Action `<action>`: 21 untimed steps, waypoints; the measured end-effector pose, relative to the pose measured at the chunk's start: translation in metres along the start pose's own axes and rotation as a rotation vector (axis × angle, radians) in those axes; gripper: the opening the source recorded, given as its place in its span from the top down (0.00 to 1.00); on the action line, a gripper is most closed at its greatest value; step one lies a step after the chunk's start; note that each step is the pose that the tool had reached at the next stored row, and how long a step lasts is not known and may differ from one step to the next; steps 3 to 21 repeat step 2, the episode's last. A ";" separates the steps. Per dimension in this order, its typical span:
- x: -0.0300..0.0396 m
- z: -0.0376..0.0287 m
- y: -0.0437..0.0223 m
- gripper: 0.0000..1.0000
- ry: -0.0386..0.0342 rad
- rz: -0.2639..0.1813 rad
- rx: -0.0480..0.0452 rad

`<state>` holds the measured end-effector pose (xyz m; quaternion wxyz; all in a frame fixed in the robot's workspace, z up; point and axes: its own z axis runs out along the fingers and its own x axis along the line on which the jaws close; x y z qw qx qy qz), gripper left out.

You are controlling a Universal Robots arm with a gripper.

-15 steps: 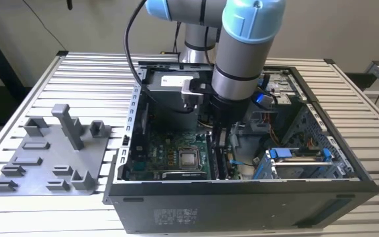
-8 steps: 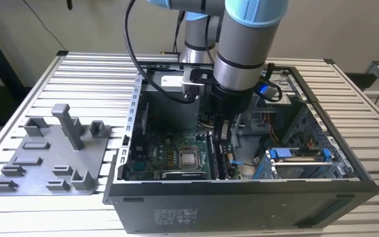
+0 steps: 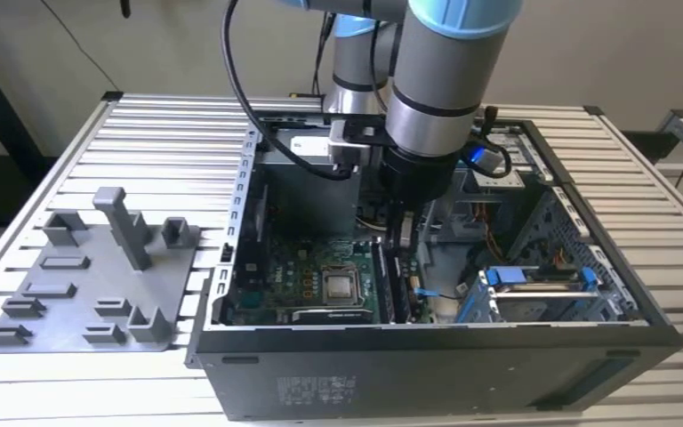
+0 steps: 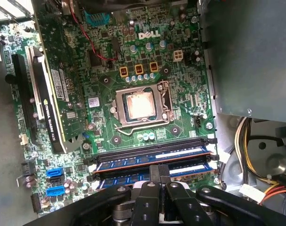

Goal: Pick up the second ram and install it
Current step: 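Press down the second ram until it locks into place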

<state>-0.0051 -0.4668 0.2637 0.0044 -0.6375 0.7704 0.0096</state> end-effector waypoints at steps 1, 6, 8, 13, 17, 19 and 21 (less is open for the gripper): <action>0.0000 0.0000 0.0000 0.89 0.0001 0.000 0.0000; 0.0000 0.0000 0.0000 0.89 0.0001 0.000 0.0000; 0.0000 0.0000 0.0000 0.89 0.0001 0.000 0.0000; 0.0000 0.0000 0.0000 0.89 0.0001 0.000 0.0000; 0.0000 0.0000 0.0000 0.89 0.0001 0.000 0.0000; 0.0000 0.0000 0.0000 0.89 0.0001 0.000 0.0000; 0.0000 0.0000 0.0000 0.89 0.0001 0.000 0.0000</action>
